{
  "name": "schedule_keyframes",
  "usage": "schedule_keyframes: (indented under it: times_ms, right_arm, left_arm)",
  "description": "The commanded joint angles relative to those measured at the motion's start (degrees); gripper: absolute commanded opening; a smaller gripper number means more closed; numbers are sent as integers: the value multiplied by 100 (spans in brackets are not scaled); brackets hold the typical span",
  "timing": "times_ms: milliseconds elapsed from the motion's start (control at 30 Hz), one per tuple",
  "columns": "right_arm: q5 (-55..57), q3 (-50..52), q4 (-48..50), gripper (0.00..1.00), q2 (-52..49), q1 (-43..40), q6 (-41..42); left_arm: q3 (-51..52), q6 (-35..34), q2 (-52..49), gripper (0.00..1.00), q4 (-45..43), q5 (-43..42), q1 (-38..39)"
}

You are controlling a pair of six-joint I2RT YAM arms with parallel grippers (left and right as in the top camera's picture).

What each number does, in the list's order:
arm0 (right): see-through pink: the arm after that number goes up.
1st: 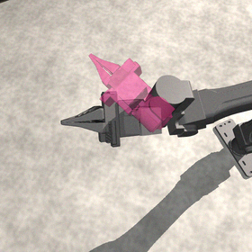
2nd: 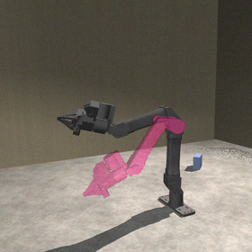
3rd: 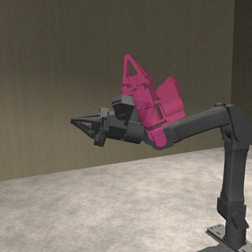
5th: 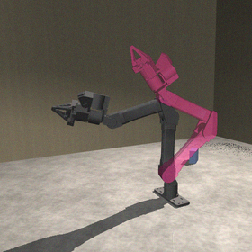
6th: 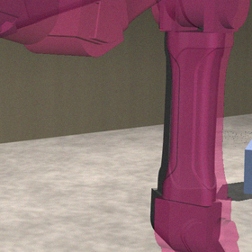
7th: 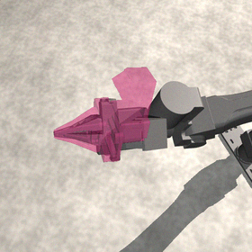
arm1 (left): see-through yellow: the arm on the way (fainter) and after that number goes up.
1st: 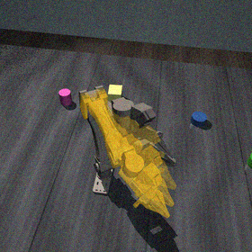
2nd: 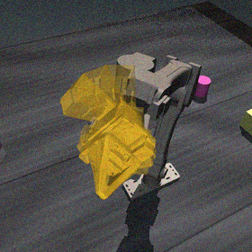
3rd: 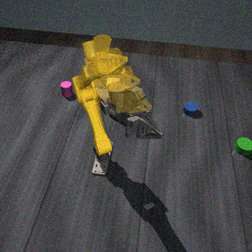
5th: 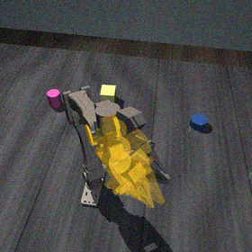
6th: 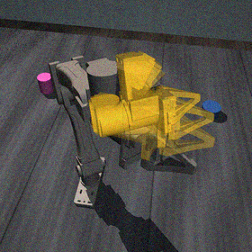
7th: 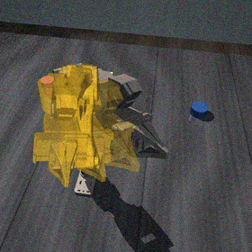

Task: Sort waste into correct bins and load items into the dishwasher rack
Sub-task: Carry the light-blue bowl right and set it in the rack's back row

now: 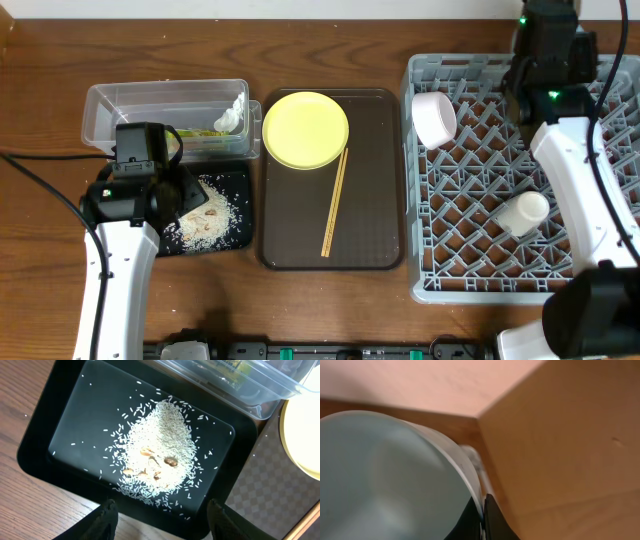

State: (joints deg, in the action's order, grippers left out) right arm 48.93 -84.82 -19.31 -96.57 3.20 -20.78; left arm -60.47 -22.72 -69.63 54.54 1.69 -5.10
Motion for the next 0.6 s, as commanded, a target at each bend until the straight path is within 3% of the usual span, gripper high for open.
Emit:
schedule_keyframes:
  times_ms: [0, 567]
  right_arm:
    - [573, -72, 2, 1, -391, -197, -505]
    - [330, -57, -391, 1, -1213, 94, 107]
  left_arm:
    - [-42, -55, 39, 60, 7, 24, -24]
    - [-42, -55, 39, 61, 9, 24, -24]
